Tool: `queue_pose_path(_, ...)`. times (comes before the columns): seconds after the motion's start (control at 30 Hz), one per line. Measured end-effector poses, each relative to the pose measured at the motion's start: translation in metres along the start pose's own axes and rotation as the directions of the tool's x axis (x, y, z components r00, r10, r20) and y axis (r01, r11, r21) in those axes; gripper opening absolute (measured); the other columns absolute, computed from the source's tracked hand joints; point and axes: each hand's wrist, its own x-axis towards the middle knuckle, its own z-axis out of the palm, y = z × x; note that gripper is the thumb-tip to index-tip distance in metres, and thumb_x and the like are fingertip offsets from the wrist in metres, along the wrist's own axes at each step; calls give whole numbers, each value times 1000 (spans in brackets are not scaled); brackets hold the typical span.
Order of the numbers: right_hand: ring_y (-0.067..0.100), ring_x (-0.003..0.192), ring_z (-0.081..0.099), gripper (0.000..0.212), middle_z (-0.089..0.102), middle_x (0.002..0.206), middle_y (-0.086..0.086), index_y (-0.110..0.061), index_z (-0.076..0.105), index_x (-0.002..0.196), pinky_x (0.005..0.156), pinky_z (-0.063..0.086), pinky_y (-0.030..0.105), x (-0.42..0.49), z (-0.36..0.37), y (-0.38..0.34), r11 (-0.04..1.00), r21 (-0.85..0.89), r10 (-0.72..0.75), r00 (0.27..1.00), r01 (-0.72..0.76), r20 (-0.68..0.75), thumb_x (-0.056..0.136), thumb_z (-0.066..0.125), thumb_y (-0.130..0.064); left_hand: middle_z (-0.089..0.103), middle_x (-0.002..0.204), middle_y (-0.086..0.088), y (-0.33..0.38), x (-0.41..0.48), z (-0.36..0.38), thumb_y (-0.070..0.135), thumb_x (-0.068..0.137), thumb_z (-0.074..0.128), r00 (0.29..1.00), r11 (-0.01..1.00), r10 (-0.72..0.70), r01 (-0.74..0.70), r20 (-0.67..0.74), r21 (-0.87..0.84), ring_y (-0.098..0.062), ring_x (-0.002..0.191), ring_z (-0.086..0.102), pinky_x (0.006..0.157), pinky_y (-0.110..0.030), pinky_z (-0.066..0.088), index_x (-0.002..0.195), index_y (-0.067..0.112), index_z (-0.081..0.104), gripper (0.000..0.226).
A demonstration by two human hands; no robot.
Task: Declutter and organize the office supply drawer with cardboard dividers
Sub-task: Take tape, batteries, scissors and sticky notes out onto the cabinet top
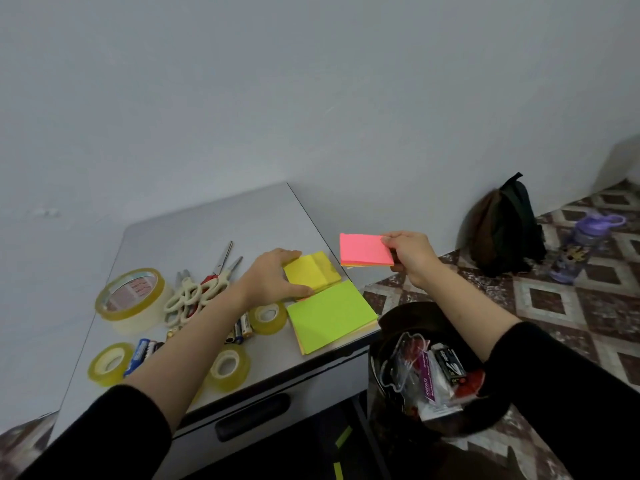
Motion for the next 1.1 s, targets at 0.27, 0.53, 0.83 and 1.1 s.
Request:
queue_pose_path(0.27, 14, 51, 37, 25, 46, 64, 4, -13, 52, 72, 30, 22, 11, -3, 15, -4, 999, -50, -10, 999, 13, 49, 94, 48, -2, 39, 145, -2, -11, 3, 1, 28, 78, 74, 999, 997, 31, -29, 23, -70, -17, 133, 35, 105, -24, 25, 141, 18, 38, 73)
queue_pose_path(0.53, 13, 47, 41, 8, 51, 67, 2, -10, 57, 97, 42, 25, 19, -4, 45, -14, 980, -173, -65, 984, 94, 168, 93, 52, -7, 44, 141, -9, -34, -4, -15, 26, 87, 63, 984, 994, -26, 7, -176, -106, -21, 128, 42, 107, -33, 34, 137, 14, 43, 55)
queue_pose_path(0.83, 2, 35, 43, 12, 51, 63, 1, -5, 66, 96, 33, 31, 12, -7, 73, 0, 959, -242, -93, 973, 145, 213, 89, 57, -2, 47, 138, -8, -43, -12, -14, 28, 89, 61, 978, 991, -57, 32, -199, -127, -20, 123, 46, 104, -36, 37, 136, 17, 44, 52)
queue_pose_path(1.1, 17, 58, 52, 12, 51, 64, -1, -3, 68, 93, 52, 42, 19, -3, 77, 2, 824, -472, -252, 949, 313, 189, 83, 62, -3, 46, 139, -7, -47, -16, -13, 28, 89, 59, 983, 990, -67, 44, -173, -135, -20, 125, 44, 105, -37, 37, 137, 16, 43, 52)
